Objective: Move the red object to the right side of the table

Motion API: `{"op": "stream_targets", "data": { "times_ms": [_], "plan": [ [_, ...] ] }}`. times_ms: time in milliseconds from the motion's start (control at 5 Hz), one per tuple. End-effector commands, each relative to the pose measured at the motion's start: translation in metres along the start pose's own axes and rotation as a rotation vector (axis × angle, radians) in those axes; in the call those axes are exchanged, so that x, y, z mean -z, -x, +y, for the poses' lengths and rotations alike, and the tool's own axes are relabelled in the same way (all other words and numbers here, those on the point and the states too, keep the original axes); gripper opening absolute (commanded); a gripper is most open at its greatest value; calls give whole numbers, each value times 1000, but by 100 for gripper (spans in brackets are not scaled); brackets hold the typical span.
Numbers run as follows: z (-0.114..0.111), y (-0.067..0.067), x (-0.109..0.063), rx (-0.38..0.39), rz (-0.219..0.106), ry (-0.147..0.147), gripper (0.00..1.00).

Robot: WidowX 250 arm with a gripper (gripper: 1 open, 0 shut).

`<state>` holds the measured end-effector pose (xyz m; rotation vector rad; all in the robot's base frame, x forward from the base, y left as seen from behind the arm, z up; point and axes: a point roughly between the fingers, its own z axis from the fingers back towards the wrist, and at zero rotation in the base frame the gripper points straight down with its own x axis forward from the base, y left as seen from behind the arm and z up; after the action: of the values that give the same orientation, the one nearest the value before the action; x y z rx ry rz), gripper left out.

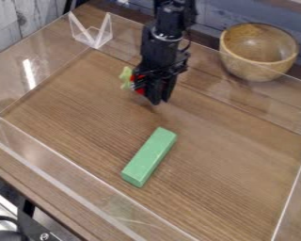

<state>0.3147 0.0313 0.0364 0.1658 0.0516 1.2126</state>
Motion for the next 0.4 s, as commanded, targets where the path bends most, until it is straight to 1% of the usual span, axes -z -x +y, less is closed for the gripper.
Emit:
{"op": "stream_targets", "data": {
  "times_ms": [0,200],
  "plan": [
    [-13,3,-21,35,-27,38,0],
    [-20,14,-31,91,-29,26,0]
  ]
}}
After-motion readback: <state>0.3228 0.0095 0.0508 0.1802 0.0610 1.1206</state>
